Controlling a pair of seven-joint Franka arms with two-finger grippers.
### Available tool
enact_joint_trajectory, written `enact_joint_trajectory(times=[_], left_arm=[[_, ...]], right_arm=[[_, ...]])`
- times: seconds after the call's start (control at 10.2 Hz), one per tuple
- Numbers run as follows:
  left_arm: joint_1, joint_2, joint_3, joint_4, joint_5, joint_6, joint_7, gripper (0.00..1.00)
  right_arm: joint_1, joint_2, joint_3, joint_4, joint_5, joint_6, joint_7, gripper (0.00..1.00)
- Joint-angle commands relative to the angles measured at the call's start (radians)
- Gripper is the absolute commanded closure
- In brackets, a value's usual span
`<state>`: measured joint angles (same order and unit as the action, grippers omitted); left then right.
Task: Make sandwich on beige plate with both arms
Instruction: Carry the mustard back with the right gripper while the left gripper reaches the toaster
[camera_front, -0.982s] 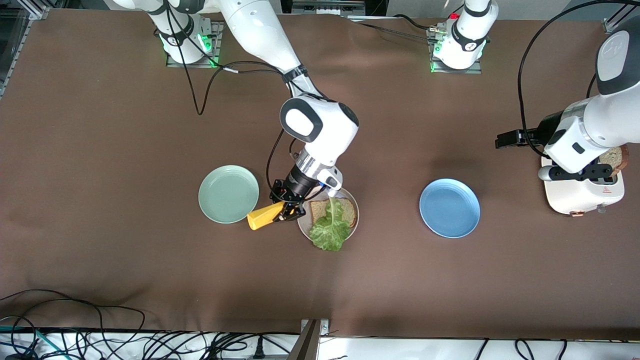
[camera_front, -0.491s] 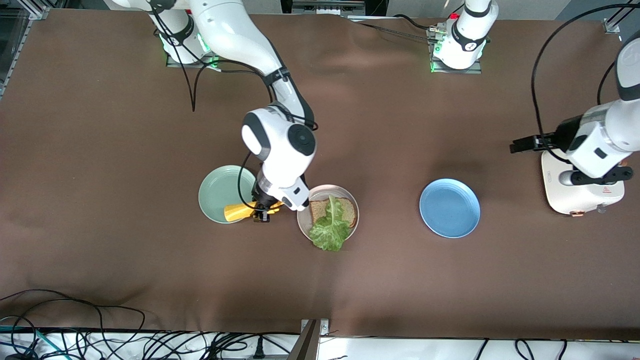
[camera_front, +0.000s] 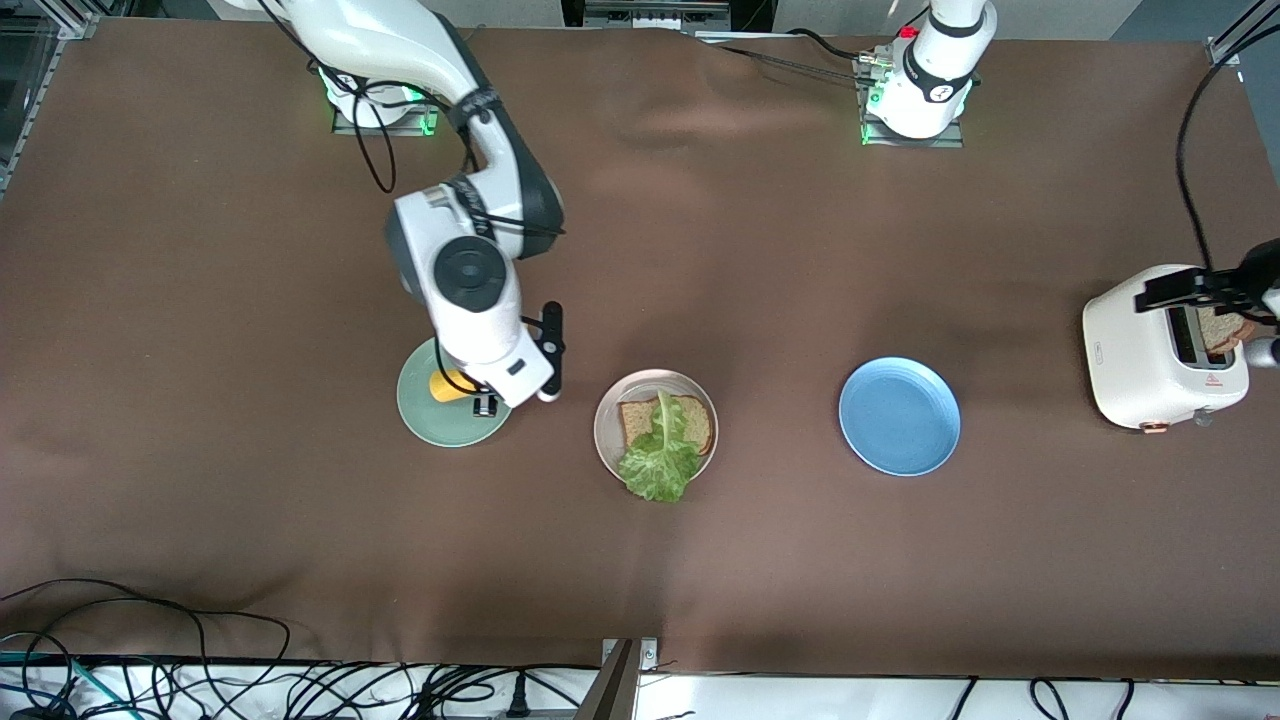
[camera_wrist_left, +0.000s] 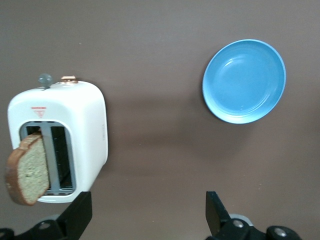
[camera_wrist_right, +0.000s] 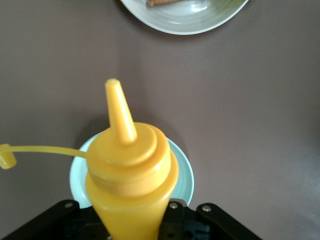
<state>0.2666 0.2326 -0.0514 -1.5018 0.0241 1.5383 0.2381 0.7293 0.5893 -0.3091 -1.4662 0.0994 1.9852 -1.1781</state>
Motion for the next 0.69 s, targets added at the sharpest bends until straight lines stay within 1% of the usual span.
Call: enact_joint_trajectory(times=[0.0,0.1,0.2,0.39,0.49,0.59], left_arm=[[0.060,0.007,-0.013,-0.017,0.051,0.034,0.105,0.00],[0.107,0.019,-0.013,-0.017,0.053,0.040,0.159,0.00],[0.156,0.042,-0.015,-0.017,0.050,0.066,0.244,0.00],[0.221,0.080,-0.015,-0.017,0.053,0.097,0.320,0.00],[0.265,0.109,-0.015,-0.018,0.051,0.133,0.407,0.00],[0.299,0.132,-0.013,-0.017,0.050,0.161,0.450,0.00]], right_arm=[[-0.098,-0.080,0.042,-0.129,0.155,0.009,-0.176,0.84],[-0.141,-0.083,0.042,-0.147,0.240,0.001,-0.293,0.84],[-0.183,-0.094,0.044,-0.170,0.306,-0.028,-0.399,0.84],[-0.272,-0.095,0.042,-0.175,0.448,-0.171,-0.564,0.84],[-0.318,-0.094,0.044,-0.175,0.491,-0.219,-0.645,0.84],[-0.370,-0.088,0.044,-0.175,0.502,-0.253,-0.717,0.84]])
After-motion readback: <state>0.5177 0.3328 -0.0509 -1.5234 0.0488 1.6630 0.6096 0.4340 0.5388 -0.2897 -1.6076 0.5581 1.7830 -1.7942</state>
